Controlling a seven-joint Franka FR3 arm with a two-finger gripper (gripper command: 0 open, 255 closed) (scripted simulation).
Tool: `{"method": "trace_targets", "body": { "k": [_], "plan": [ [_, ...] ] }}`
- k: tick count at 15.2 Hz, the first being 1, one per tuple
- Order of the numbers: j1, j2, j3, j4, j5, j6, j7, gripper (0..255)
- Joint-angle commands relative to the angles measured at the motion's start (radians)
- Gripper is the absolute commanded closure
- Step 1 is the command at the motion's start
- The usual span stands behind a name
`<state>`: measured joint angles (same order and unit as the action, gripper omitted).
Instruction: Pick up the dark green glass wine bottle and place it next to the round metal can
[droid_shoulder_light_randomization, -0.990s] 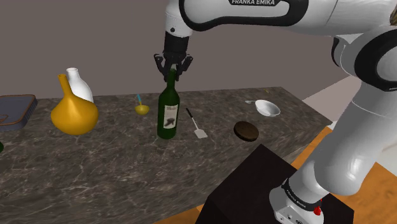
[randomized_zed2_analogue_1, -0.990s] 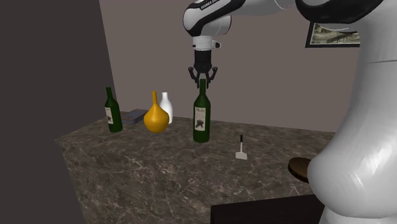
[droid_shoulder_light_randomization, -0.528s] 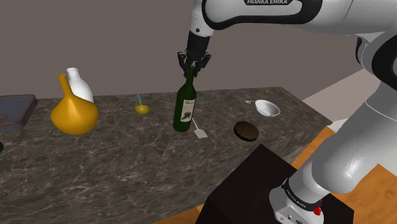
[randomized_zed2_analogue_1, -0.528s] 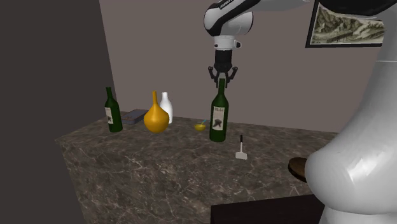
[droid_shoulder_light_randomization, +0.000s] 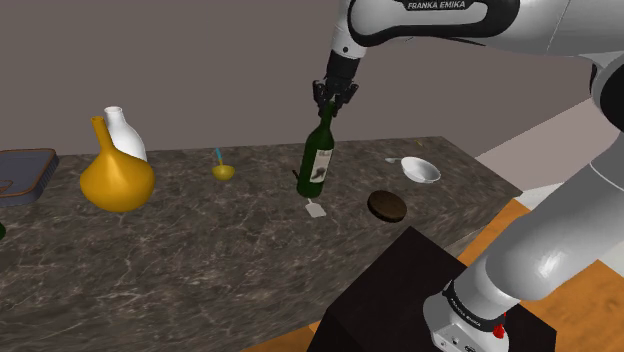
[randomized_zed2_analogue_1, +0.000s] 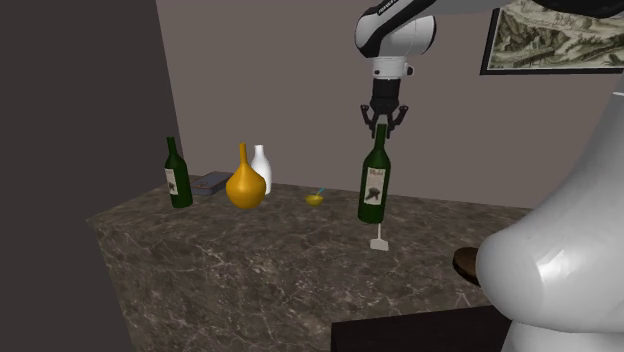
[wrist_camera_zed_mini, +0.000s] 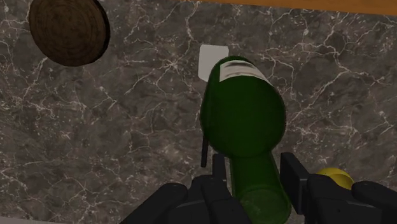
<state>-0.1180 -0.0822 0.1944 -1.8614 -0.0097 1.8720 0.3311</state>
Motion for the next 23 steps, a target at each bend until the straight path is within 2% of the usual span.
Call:
{"method": "trace_targets", "body": {
  "k": [1,12,23],
  "plan": [
    [-0.024,-0.018,-0.03,-0.023,0.006,0.006,-0.057,255],
    [-0.14,-0.015,-0.179,-0.02,0.017,0.008,-0.325,255],
    [-0.257,0.103,-0.312,0.121,0.042,-0.02,-0.58,255]
  ]
}}
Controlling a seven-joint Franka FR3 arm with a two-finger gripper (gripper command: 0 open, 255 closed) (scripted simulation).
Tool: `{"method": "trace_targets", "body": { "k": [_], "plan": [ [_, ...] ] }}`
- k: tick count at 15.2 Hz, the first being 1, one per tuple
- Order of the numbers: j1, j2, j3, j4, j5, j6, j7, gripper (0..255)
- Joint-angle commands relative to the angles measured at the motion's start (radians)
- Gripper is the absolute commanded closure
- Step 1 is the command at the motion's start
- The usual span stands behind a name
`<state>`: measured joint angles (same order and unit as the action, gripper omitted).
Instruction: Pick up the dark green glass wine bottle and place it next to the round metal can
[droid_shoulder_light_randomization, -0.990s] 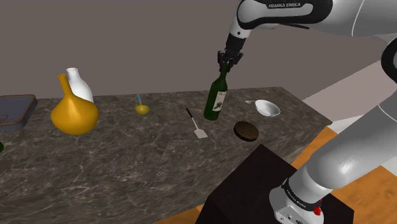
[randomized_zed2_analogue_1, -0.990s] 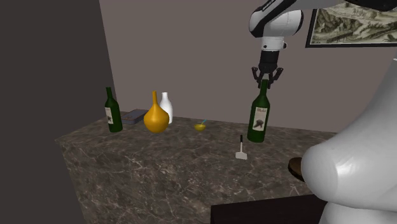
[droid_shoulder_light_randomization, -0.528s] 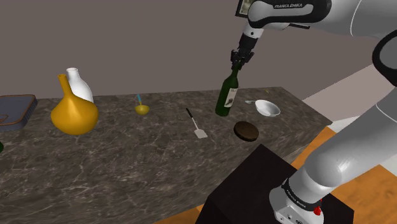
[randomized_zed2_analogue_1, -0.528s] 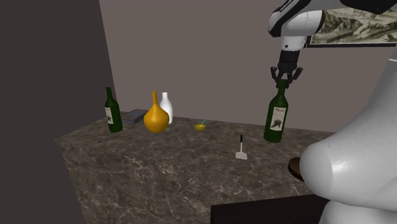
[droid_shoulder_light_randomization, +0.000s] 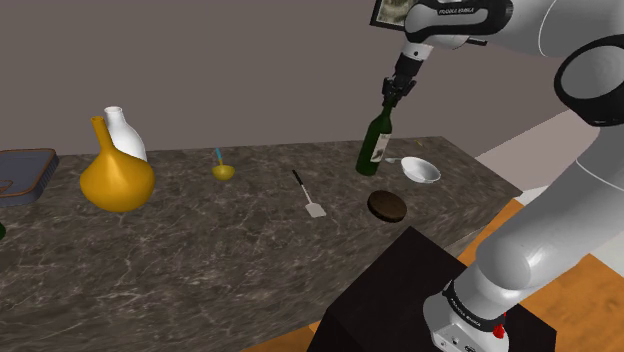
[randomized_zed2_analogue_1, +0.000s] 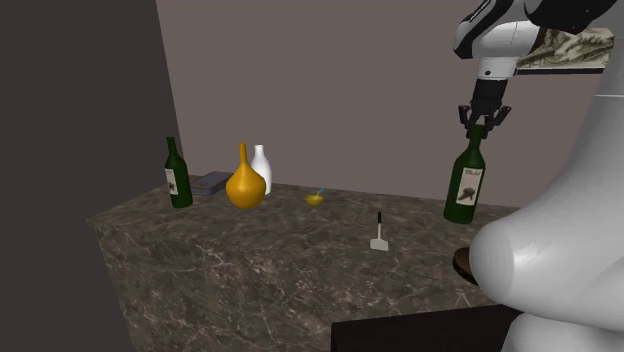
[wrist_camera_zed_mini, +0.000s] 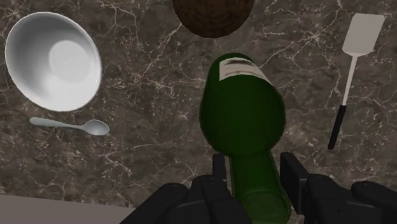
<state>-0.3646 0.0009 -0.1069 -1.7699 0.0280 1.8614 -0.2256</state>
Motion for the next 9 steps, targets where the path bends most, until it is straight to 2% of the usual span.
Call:
{"method": "trace_targets", "body": {
  "k": [1,9],
  "plan": [
    [-0.01,0.02,-0.01,0.015,0.004,0.004,-0.023,255],
    [-0.01,0.026,-0.01,-0.085,0.006,0.11,-0.027,255]
  ]
}}
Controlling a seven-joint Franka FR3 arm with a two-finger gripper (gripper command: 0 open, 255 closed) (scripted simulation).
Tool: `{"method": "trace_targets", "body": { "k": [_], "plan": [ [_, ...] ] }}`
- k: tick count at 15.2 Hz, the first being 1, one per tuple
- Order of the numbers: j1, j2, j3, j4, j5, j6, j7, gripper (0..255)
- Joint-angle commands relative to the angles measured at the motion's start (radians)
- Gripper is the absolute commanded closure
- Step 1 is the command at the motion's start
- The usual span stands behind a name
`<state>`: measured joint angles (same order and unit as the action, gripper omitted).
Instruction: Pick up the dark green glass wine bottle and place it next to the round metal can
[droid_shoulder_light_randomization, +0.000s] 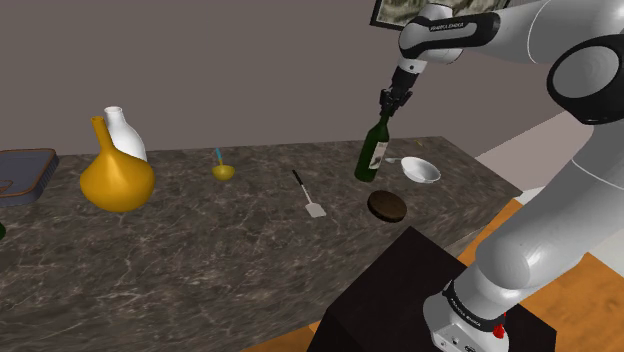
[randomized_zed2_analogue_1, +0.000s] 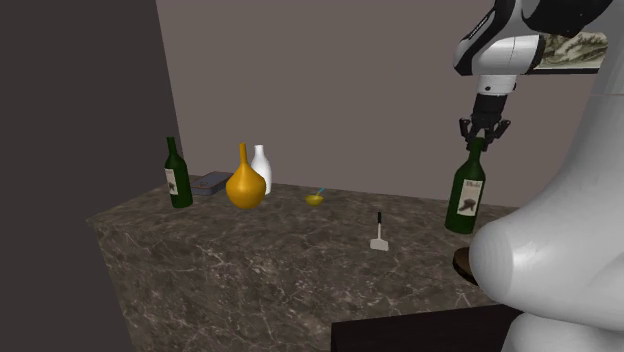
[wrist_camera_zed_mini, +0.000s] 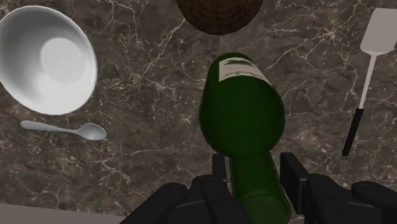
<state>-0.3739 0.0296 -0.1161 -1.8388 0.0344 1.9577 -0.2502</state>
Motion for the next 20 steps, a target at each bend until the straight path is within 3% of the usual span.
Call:
{"method": "trace_targets", "body": {
  "k": [1,8,15,16,20],
  "plan": [
    [-0.001,-0.001,-0.001,-0.027,0.0,0.027,-0.003,255],
    [-0.001,0.016,-0.001,-0.097,0.004,0.114,-0.007,255],
    [-0.001,0.016,-0.001,-0.097,0.004,0.114,-0.007,255],
    [-0.001,0.016,-0.001,-0.097,0.004,0.114,-0.007,0],
    [-0.001,0.016,-0.001,-0.097,0.004,0.114,-0.007,0]
  ]
}}
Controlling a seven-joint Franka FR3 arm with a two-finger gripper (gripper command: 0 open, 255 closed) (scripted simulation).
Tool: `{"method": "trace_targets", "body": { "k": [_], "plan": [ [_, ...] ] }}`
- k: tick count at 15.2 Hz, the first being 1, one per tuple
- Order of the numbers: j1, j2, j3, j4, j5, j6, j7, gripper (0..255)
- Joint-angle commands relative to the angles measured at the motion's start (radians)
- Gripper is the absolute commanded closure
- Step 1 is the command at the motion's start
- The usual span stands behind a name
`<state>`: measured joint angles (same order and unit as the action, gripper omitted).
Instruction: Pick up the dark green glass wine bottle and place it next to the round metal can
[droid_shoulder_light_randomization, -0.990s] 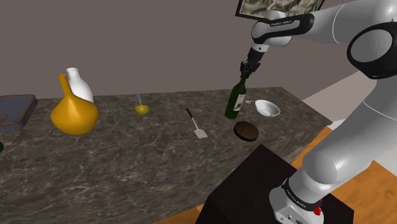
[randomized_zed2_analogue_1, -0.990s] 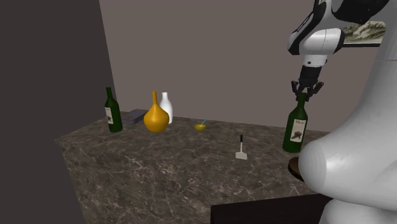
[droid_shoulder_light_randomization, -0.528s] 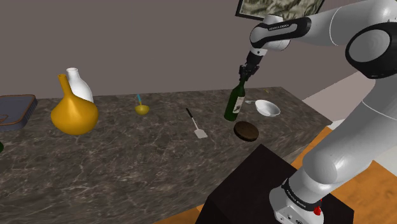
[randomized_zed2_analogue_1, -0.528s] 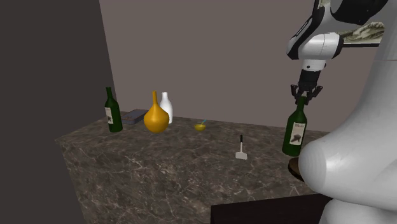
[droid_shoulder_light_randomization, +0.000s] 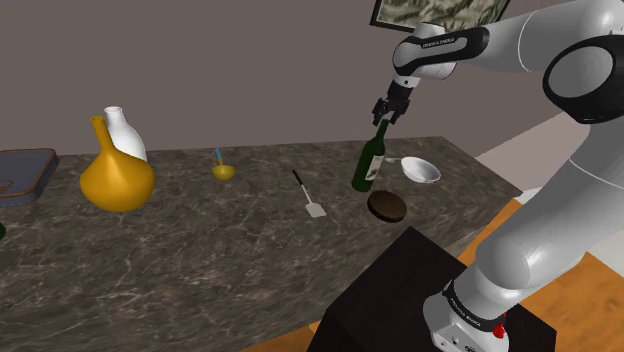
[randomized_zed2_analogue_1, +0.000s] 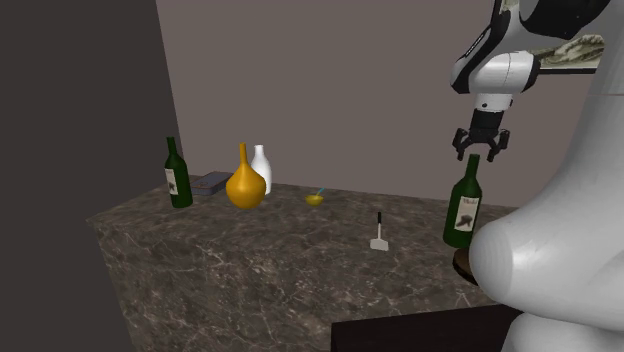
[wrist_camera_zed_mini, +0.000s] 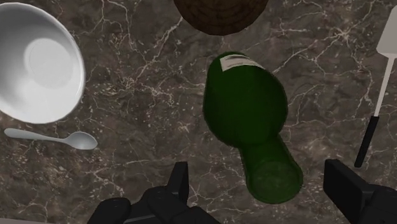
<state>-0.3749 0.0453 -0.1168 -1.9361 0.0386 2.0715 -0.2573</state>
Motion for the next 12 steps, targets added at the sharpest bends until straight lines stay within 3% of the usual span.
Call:
{"method": "trace_targets", "body": {
  "k": [1,5,12],
  "plan": [
    [0.0,0.0,0.0,0.0,0.0,0.0,0.0,0],
    [-0.001,-0.035,-0.001,0.085,-0.006,-0.12,0.004,0],
    [-0.001,-0.035,-0.001,0.085,-0.006,-0.12,0.004,0]
  ]
}}
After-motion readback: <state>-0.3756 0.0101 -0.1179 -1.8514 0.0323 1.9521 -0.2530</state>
